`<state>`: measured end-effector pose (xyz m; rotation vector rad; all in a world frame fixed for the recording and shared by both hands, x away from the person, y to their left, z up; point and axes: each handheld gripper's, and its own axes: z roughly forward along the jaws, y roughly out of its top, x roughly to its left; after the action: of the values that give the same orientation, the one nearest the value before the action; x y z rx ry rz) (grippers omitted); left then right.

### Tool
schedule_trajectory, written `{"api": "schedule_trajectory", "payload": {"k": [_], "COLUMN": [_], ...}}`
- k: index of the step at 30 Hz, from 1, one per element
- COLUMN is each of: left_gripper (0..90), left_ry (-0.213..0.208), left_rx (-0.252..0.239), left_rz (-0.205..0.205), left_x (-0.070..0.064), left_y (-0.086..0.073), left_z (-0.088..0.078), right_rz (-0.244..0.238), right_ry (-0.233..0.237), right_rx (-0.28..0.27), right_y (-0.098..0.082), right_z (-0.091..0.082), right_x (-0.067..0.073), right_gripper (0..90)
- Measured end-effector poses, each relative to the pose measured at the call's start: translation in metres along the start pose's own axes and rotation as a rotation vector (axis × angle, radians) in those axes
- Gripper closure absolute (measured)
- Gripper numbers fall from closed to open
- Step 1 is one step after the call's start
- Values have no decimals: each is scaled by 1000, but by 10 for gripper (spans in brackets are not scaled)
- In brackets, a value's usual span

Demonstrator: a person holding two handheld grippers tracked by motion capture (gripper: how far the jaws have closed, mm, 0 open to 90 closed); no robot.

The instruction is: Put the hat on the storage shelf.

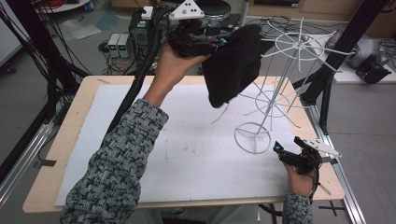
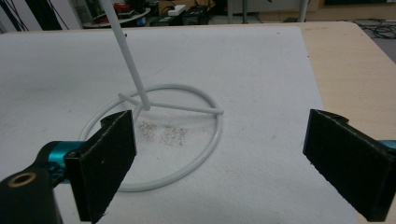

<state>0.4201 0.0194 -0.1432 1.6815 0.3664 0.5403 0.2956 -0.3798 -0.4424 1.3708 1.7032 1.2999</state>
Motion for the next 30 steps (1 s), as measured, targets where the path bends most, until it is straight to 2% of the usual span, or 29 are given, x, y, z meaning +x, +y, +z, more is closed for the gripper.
{"api": "schedule_trajectory", "payload": {"k": [5,9,20,23,25,28,30], "left_gripper": [584,584,562,555,552,553,551], "left_ry": [-6,-3,4,12,18,32,56], "left_rx": [13,3,15,29,16,3,10], "left_rz": [0,0,3,-8,-8,-54,-63], "left_x": [-1,-1,3,7,9,18,23], "left_y": [-2,-2,0,-1,-4,-14,-20], "left_z": [3,2,-14,-20,-24,-29,-32], "right_rz": [4,5,2,-5,-3,-5,4], "right_ry": [0,-1,-1,-3,1,-1,1], "right_rx": [-2,-1,6,5,10,13,9], "right_y": [0,0,0,0,0,-1,-1], "right_z": [0,-1,0,0,1,2,2], "right_x": [0,0,1,1,1,0,-3], "right_gripper": [86,85,86,86,86,86,86]}}
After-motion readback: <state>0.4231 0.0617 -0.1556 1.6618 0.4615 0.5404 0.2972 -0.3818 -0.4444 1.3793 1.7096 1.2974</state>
